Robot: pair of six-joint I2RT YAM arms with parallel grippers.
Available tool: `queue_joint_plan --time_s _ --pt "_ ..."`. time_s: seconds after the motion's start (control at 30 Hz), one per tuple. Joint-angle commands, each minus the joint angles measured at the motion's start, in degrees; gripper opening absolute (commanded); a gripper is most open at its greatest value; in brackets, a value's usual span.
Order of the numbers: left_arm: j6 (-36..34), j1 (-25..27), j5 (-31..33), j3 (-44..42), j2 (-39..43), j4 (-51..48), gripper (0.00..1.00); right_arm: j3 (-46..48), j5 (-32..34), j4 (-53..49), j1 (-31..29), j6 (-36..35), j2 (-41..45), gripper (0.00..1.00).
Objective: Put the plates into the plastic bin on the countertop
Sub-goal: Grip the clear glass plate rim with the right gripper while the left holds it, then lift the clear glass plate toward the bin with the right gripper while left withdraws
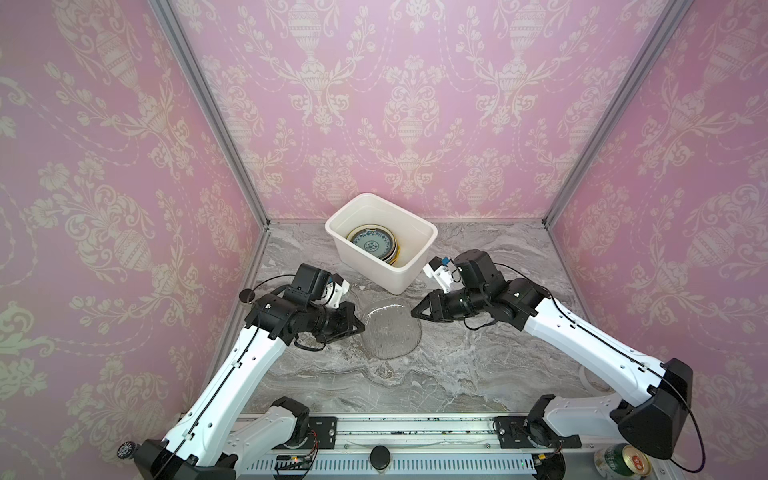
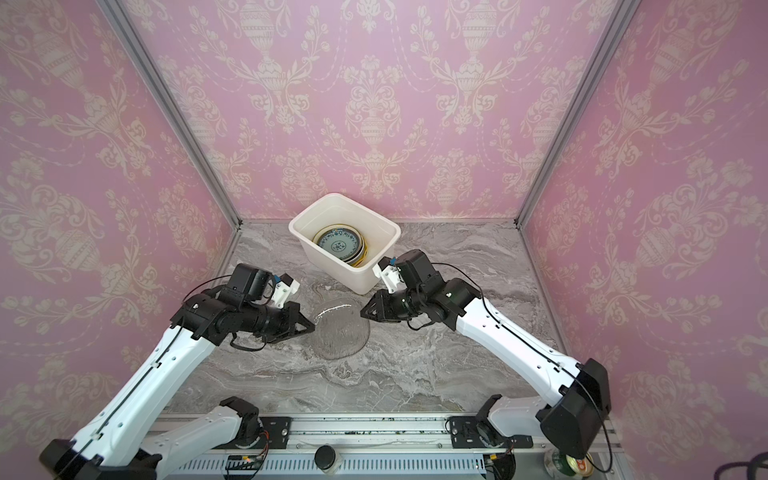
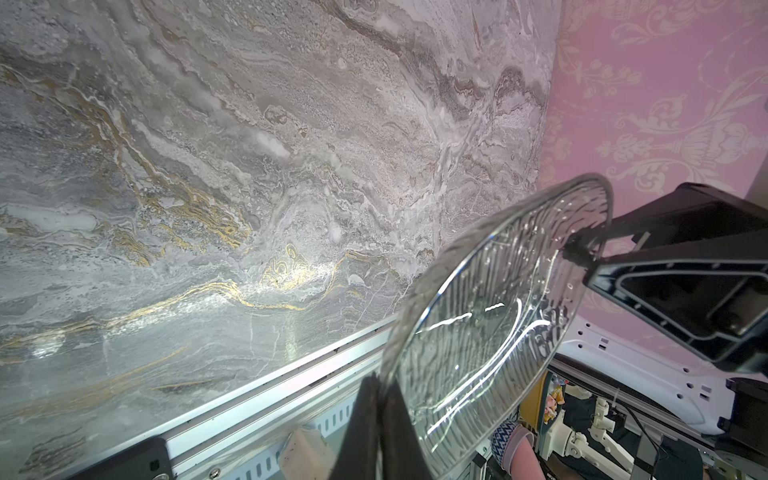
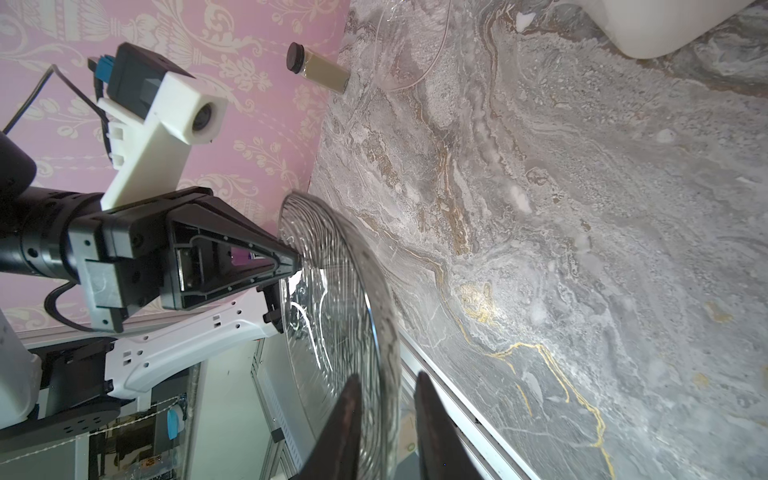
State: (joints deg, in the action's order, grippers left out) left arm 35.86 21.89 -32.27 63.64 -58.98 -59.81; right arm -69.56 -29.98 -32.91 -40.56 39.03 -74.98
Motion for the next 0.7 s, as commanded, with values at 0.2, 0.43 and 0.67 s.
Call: queue_joint_plan --time_s 0.2,0.43,0.67 --pt "2.29 1.14 1.33 1.18 0.27 2.21 0.00 -0.71 2.52 0.84 -2.22 0.76 0.01 0.13" --pt "3.81 1.31 2.48 2.45 0.46 2.98 0.02 -2.05 5.39 -1.52 -2.30 1.40 0.71 0.04" --pt "9.65 1.31 6.25 -0.29 5.93 11.44 0.44 -5.81 9.75 -4.88 -1.83 4.08 0.69 0.03"
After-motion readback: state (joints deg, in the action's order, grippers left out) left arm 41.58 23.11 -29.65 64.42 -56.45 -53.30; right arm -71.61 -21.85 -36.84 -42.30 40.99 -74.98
